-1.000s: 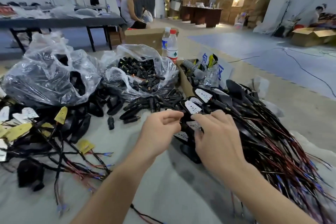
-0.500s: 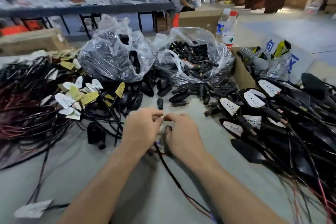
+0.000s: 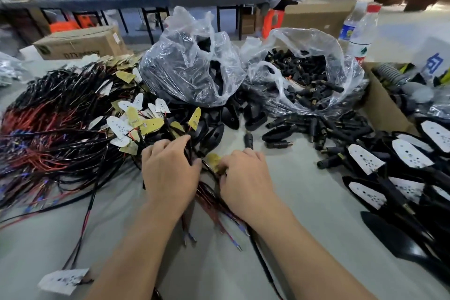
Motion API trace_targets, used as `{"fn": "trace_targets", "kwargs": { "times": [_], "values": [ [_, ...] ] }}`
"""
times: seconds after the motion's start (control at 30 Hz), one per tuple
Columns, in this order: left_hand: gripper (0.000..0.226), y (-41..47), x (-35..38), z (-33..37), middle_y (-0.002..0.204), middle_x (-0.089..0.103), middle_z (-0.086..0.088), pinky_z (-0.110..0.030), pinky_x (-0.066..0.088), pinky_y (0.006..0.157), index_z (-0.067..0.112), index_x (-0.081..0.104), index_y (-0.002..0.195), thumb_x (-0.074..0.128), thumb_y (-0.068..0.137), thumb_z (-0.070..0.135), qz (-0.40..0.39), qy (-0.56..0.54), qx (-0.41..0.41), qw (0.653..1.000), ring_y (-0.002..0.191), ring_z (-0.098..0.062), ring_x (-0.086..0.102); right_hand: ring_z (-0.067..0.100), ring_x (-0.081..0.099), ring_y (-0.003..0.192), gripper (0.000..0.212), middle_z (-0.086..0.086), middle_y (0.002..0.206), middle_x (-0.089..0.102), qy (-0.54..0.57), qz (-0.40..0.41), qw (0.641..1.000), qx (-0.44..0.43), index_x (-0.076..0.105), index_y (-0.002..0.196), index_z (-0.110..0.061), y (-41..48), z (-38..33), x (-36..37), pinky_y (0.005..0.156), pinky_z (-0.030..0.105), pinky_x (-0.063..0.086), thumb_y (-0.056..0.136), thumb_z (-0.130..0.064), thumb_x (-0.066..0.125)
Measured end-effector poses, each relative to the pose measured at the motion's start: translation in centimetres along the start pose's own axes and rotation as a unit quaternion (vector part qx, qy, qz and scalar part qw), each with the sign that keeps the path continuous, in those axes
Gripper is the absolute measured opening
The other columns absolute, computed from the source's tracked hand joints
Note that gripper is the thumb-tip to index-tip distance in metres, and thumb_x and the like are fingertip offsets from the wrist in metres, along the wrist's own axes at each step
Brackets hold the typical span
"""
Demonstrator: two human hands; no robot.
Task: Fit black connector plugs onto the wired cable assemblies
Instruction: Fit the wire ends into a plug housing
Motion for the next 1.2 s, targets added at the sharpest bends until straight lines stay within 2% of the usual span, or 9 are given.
{"fn": "trace_targets", "kwargs": {
  "times": [0.1,0.27,0.43,0.57,0.67,0.77,0.83,1.0,1.2],
  "values": [
    [0.039,0.3,0.1,0.6,0.086,0.076,-0.003,-0.035,0.03,0.086,0.019,0.077,0.112,0.084,0.075,0.022,0.035,0.027,0.017,0.999,0.091,-0.028,0.062,0.023,0.055,0.101,0.011,-0.005,0.092,0.064,0.003,0.0,0.999,0.036,0.065,0.095,-0.029,-0.5,1.0,-0.6,0.085,0.036,0.03,0.085,-0.031,0.063],
    [0.02,-0.1,1.1,1.8,0.097,0.076,0.005,-0.031,0.031,0.089,0.022,0.079,0.104,0.076,0.085,0.026,0.023,-0.033,0.068,0.997,0.099,-0.021,0.058,0.033,0.057,0.081,0.026,0.001,0.081,0.058,0.024,-0.035,0.993,0.108,0.036,0.094,-0.025,-1.1,3.3,-1.0,0.068,0.038,0.031,0.087,-0.021,0.06],
    [0.017,-1.9,1.0,5.1,0.075,0.067,0.019,-0.027,0.044,0.074,0.033,0.077,0.09,0.062,0.087,0.041,-0.083,-0.234,0.088,0.965,0.082,-0.005,0.058,0.019,0.059,0.077,0.021,0.003,0.085,0.072,0.209,0.004,0.965,0.161,0.066,0.104,-0.025,-0.4,5.7,-2.7,0.07,0.028,0.044,0.087,-0.012,0.065],
    [0.013,-4.2,3.1,7.6,0.078,0.076,0.002,-0.024,0.054,0.066,0.032,0.078,0.088,0.067,0.09,0.039,-0.268,-0.452,-0.049,0.85,0.064,-0.009,0.065,0.014,0.055,0.053,0.024,0.008,0.069,0.071,0.604,0.093,0.751,0.25,0.07,0.102,-0.013,-0.2,8.3,-3.7,0.059,0.025,0.045,0.087,0.004,0.067],
    [0.015,-5.4,4.0,9.7,0.08,0.078,-0.007,-0.02,0.055,0.063,0.022,0.079,0.093,0.068,0.097,0.012,-0.361,-0.536,-0.07,0.76,0.062,-0.01,0.066,0.012,0.058,0.053,0.015,0.007,0.071,0.071,0.732,0.136,0.602,0.29,0.065,0.105,-0.008,-0.5,9.2,-3.4,0.057,0.02,0.049,0.096,0.003,0.06],
    [0.017,-6.2,4.1,10.5,0.083,0.079,-0.009,-0.02,0.053,0.065,0.014,0.075,0.109,0.072,0.093,0.009,-0.418,-0.534,-0.063,0.732,0.063,-0.01,0.064,0.013,0.063,0.056,0.013,0.007,0.072,0.072,0.771,0.178,0.529,0.305,0.064,0.105,-0.006,-0.4,10.1,-3.3,0.06,0.02,0.055,0.098,0.003,0.059],
    [0.016,-6.1,3.7,10.7,0.078,0.077,-0.007,-0.019,0.052,0.061,0.012,0.075,0.106,0.072,0.092,0.005,-0.429,-0.536,-0.056,0.725,0.06,-0.01,0.062,0.014,0.064,0.062,0.01,0.006,0.076,0.074,0.748,0.167,0.564,0.307,0.068,0.102,-0.008,-0.2,10.2,-3.4,0.065,0.023,0.054,0.098,-0.002,0.061],
    [0.023,-3.3,3.3,9.4,0.065,0.068,0.0,-0.016,0.047,0.059,0.016,0.08,0.086,0.067,0.09,-0.002,-0.3,-0.556,-0.139,0.763,0.061,-0.01,0.056,0.012,0.061,0.071,0.015,0.005,0.081,0.076,0.607,-0.019,0.769,0.202,0.077,0.091,-0.015,0.3,8.4,-3.5,0.069,0.029,0.044,0.087,-0.003,0.07],
    [0.024,-0.9,4.5,11.3,0.071,0.063,-0.001,-0.019,0.049,0.051,0.014,0.079,0.089,0.059,0.101,0.013,-0.364,-0.6,-0.162,0.693,0.056,-0.009,0.058,0.018,0.06,0.073,0.018,0.006,0.077,0.073,0.589,0.049,0.781,0.203,0.077,0.087,-0.013,0.2,10.0,-4.4,0.069,0.029,0.047,0.092,-0.003,0.065]
  ]
}}
Point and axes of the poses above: each hand's wrist, its own y-axis towards the middle knuckle, its own x-axis out of the palm, z = x × y, the point moved 6 cm from there along y, towards the middle knuckle
